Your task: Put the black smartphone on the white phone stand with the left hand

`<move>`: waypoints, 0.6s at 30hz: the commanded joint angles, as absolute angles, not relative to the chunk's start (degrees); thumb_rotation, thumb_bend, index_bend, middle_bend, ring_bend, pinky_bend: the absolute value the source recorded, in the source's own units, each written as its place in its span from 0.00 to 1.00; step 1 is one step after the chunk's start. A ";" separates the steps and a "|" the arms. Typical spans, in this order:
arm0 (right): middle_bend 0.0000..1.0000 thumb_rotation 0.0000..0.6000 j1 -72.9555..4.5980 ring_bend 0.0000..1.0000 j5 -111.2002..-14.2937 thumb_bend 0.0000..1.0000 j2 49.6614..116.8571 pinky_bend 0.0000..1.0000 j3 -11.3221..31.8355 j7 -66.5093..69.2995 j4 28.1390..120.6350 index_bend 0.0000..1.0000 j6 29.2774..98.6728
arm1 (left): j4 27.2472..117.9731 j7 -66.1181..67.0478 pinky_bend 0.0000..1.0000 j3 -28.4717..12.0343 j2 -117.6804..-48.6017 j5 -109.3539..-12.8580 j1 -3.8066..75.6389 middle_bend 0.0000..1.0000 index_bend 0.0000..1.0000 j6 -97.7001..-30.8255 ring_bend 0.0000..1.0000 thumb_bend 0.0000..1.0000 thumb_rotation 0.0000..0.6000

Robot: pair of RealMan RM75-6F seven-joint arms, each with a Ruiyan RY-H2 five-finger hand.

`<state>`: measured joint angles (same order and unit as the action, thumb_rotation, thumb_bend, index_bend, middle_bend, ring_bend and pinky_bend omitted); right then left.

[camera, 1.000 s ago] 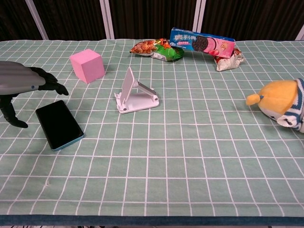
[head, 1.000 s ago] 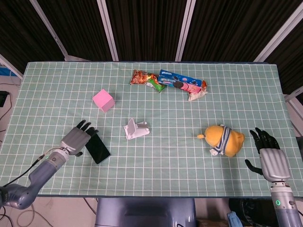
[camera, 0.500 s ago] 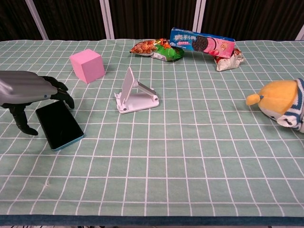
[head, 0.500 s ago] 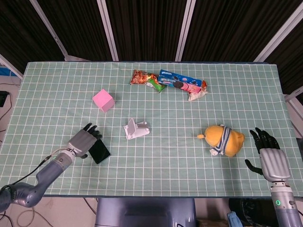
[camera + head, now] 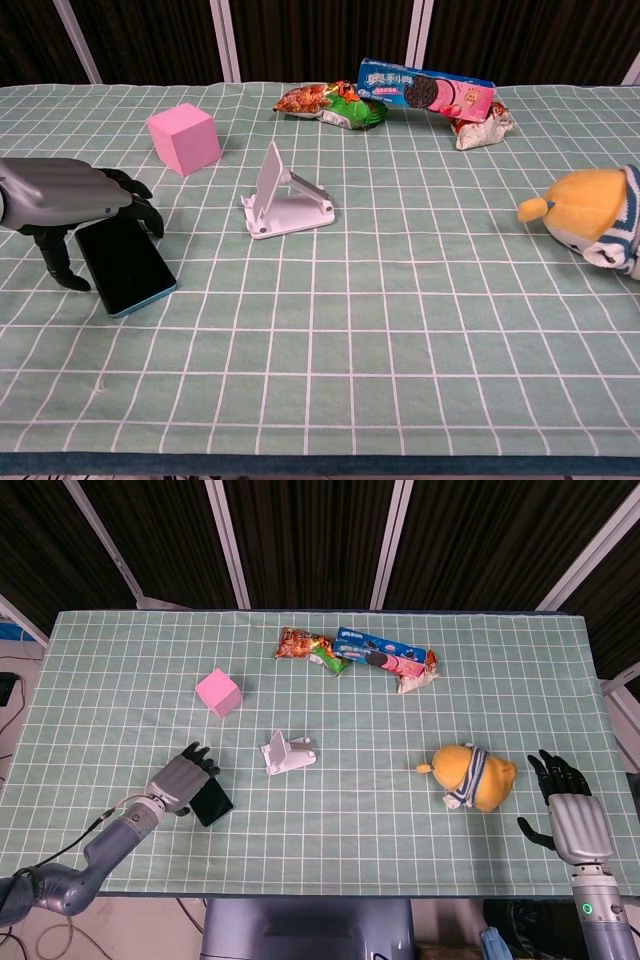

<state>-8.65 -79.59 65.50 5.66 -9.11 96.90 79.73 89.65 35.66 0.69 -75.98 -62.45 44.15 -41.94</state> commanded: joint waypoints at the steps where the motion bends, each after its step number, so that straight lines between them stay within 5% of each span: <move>1: 0.00 1.00 -8.65 0.00 -79.59 0.37 65.49 0.14 5.66 -9.12 96.91 0.00 79.74 | 89.44 35.46 0.00 1.02 -76.17 -62.56 44.28 0.19 0.21 -42.01 0.00 0.12 1.00; 18: 0.00 1.00 -8.62 0.00 -79.59 0.37 65.50 0.14 5.63 -9.11 96.95 0.00 79.82 | 87.64 33.62 0.00 2.83 -77.68 -63.67 44.30 0.26 0.25 -43.25 0.00 0.13 1.00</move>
<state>-8.62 -79.59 65.50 5.63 -9.11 96.95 79.82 87.69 33.67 2.78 -77.64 -63.62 44.33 -43.21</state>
